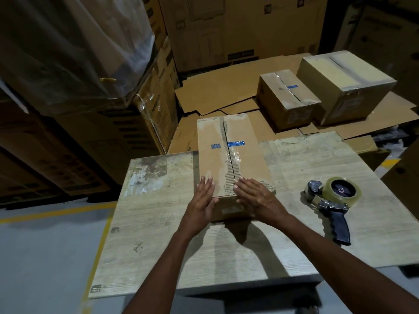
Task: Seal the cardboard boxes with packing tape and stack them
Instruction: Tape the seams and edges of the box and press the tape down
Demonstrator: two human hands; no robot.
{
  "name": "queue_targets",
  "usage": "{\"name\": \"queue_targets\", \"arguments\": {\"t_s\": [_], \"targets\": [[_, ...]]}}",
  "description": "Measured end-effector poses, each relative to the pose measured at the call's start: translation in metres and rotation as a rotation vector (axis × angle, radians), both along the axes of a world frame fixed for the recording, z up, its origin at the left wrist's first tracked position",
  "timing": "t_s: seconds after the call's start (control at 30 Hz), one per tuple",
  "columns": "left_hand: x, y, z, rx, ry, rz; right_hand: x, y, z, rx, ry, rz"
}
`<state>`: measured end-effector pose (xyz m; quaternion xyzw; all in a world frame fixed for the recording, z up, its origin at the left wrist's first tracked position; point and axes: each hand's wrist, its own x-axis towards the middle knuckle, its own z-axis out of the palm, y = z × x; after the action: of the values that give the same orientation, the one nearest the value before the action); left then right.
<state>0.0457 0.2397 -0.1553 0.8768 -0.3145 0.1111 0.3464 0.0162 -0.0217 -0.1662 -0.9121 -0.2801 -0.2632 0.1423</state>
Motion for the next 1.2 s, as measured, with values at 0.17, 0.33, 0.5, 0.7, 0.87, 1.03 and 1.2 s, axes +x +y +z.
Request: {"name": "queue_targets", "arguments": {"t_s": [0.17, 0.33, 0.5, 0.7, 0.87, 1.03, 1.2], "targets": [[-0.025, 0.004, 0.0, -0.267, 0.111, 0.372, 0.003, 0.028, 0.013, 0.005, -0.009, 0.011], [-0.02, 0.003, 0.005, -0.39, 0.175, 0.445, 0.014, 0.039, 0.002, 0.029, 0.061, 0.035], [-0.015, 0.0, 0.016, -0.497, 0.33, 0.494, 0.016, 0.036, 0.01, 0.066, 0.093, 0.065], [-0.02, 0.006, 0.01, -0.585, 0.451, 0.535, 0.017, 0.025, 0.034, 0.025, 0.17, 0.112], [-0.027, 0.0, 0.008, -0.686, 0.503, 0.604, 0.011, 0.01, 0.042, -0.051, 0.066, 0.071], [-0.045, -0.028, 0.014, -0.706, 0.313, 0.74, 0.007, 0.011, 0.026, 0.098, 0.117, -0.028], [-0.052, -0.045, 0.005, -0.736, 0.265, 0.876, 0.009, 0.008, 0.02, 0.138, 0.15, -0.025]]}}
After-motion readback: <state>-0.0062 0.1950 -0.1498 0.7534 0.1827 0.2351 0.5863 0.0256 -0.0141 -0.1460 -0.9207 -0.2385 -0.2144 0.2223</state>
